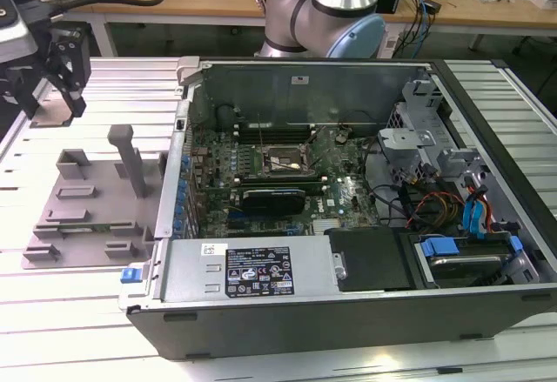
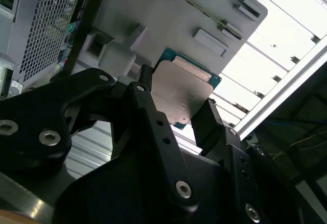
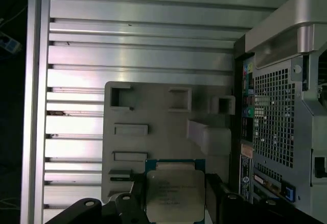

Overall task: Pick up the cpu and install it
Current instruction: 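Pick up the cpu and move it towards the insertion slot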

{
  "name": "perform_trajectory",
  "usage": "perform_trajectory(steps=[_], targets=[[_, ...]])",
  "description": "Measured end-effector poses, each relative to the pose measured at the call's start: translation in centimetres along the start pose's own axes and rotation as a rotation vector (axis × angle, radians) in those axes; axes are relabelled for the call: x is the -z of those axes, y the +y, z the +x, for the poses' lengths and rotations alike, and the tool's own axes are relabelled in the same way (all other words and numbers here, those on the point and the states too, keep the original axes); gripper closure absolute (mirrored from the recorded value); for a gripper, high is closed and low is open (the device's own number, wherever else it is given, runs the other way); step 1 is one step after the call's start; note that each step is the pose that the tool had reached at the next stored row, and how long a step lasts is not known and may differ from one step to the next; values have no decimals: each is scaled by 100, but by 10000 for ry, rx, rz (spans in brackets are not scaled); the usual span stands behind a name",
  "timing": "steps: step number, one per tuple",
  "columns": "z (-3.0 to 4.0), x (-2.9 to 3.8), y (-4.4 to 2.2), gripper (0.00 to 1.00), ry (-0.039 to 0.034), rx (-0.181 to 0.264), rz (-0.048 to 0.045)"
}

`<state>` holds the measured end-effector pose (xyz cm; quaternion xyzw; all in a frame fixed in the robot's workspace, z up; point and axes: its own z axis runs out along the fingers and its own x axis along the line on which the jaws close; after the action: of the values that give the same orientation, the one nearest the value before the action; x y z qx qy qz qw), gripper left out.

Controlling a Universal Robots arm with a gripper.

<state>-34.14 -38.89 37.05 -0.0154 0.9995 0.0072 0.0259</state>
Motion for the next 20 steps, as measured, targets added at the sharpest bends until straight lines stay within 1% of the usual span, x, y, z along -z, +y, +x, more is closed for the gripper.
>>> perform_trajectory(steps=[1, 11, 20], targets=[[-37, -2, -1, 45, 0, -1, 0], [-127, -3, -4, 45, 0, 0, 0], [-153, 6, -4, 45, 0, -1, 0]])
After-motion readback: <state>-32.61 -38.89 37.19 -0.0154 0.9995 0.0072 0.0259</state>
